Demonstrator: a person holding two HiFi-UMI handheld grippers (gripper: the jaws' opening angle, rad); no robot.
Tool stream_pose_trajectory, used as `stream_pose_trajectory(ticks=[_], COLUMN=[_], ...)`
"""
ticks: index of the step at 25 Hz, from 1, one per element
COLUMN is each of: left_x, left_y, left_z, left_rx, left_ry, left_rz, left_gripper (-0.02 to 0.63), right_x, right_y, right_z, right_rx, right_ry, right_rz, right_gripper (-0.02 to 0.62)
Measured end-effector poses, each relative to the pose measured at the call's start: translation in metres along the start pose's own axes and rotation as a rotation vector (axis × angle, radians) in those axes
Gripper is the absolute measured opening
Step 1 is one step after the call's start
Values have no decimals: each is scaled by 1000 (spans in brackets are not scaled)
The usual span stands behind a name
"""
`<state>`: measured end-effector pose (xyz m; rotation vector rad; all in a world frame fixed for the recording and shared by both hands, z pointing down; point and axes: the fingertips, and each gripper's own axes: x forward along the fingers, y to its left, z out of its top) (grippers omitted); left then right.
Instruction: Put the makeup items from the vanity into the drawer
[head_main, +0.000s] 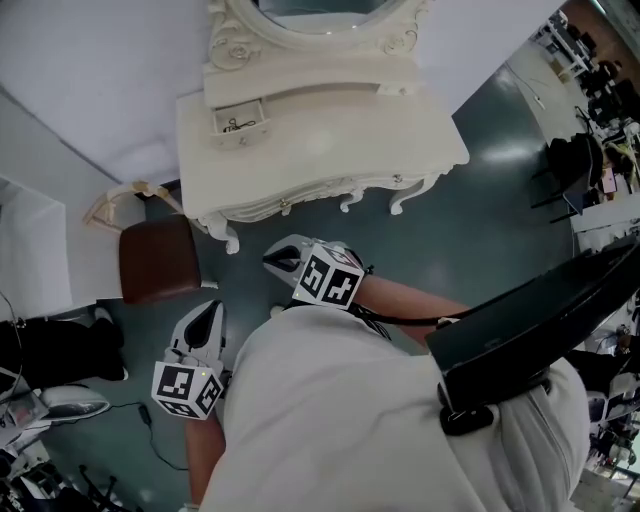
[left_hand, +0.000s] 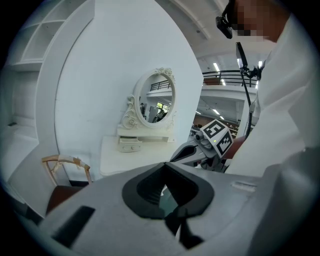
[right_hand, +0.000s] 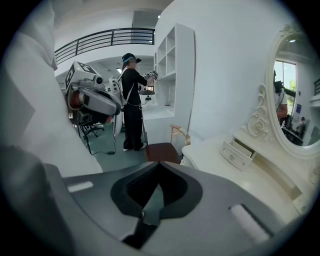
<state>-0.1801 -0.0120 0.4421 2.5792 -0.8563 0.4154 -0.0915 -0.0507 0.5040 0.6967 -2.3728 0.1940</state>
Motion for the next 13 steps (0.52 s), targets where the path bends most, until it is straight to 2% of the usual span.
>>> stream_pose_trajectory(ticks=[13], left_x=[25], left_y=[-3], left_z=[11], left_rx=[-5], left_ry=[34], left_rz=[9], left_gripper=[3], right_x=[-5], right_y=[-25], right_z=[-11], right_rx=[22], right_ry=[-10], right_rz=[20], right_gripper=[0])
